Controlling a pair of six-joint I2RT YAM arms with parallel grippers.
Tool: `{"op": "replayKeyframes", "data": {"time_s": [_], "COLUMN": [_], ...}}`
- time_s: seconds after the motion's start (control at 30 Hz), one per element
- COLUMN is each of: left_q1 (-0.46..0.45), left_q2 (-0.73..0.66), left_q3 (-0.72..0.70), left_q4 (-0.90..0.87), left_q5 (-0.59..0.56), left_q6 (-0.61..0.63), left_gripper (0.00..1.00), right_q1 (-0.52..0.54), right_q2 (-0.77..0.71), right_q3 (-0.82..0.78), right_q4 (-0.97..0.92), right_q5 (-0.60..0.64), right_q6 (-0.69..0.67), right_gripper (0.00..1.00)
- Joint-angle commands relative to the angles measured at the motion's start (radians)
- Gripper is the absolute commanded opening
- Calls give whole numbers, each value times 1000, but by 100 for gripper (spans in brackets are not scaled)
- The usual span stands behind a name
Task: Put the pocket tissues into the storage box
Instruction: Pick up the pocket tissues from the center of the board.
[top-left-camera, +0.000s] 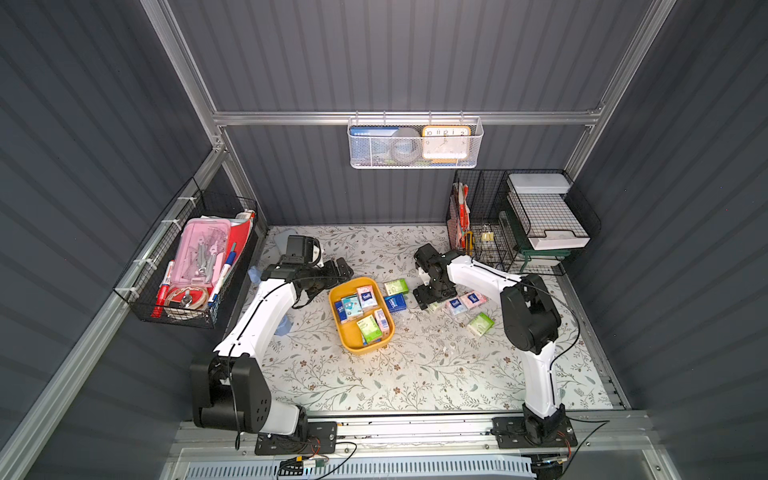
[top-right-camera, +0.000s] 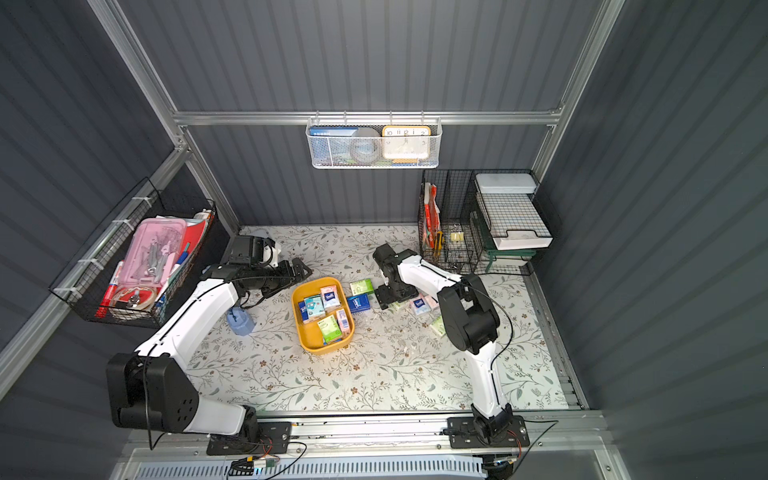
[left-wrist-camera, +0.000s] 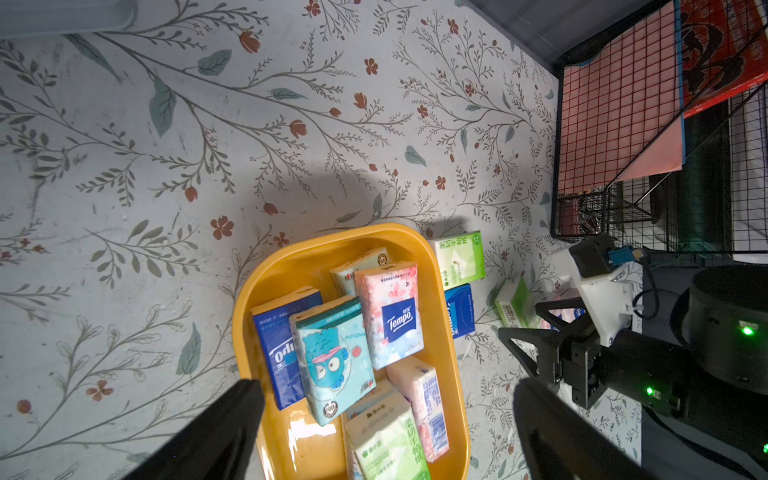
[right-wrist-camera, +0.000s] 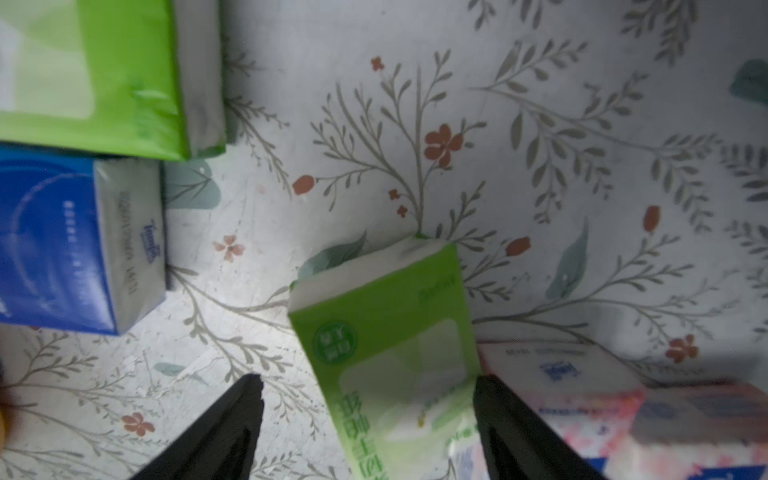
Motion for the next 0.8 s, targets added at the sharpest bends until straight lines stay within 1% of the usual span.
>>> {"op": "replayKeyframes", "data": {"time_s": [0.0,0.2,0.43,0.53,0.6,0.7,0.77], "left_q1": [-4,-4,-4,-4,-4,-5,-4], "left_q2": [14,21,18,12,7,1,-1], "left_q3": [30,32,34,31,30,25,20], "left_q4": [-23,-20,-23,-27,-33,-36,-34], "left_q5": [-9,-8,-10,-17,-23,-29,-33], "left_q6": [-16,-24,-21,-17,-12,-10,-6], "left_gripper": [99,99,99,99,99,99,99], "right_q1": [-11,-12,-12,-12,-12,-12,-12], "right_q2": [27,47,69,81,85,83,77], "right_q3": [35,35,33,37,38,37,38], "right_q4": [-31,-32,-15,-15,-13,-13,-14], "right_q5": [17,16,-18,-17,-20,-26,-35], "right_q6": [-39,-42,-43,-39,-36,-34,-26], "right_gripper": [84,84,83,82,76,60,59]}}
